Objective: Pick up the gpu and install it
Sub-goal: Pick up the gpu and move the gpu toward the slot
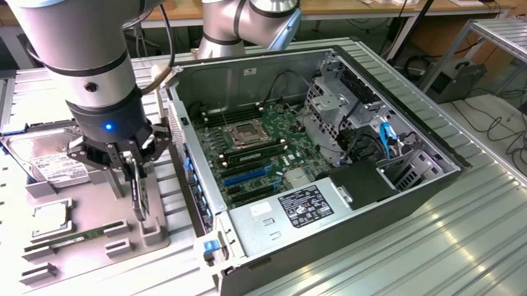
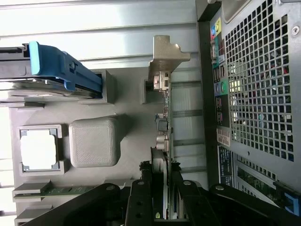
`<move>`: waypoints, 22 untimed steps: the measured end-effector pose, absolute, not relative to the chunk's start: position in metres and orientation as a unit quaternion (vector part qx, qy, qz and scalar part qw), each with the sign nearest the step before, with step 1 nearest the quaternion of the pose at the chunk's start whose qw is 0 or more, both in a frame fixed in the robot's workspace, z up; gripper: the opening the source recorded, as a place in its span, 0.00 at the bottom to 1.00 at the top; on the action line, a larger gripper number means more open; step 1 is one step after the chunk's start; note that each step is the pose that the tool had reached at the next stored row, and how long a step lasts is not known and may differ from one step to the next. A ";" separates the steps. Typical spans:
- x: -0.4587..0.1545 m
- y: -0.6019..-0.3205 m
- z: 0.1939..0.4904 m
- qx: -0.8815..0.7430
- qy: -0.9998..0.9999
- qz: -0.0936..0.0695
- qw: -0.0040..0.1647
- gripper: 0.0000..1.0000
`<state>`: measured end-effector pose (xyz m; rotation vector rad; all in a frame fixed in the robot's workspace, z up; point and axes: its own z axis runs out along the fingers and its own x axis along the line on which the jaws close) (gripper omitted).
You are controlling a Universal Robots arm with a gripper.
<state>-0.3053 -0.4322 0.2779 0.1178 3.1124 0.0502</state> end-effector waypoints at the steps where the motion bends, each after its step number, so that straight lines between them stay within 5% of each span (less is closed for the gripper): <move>1: -0.305 -0.432 0.278 0.038 0.999 0.016 0.013 0.26; 22: -0.305 -0.432 0.287 0.038 0.999 0.016 0.013 0.26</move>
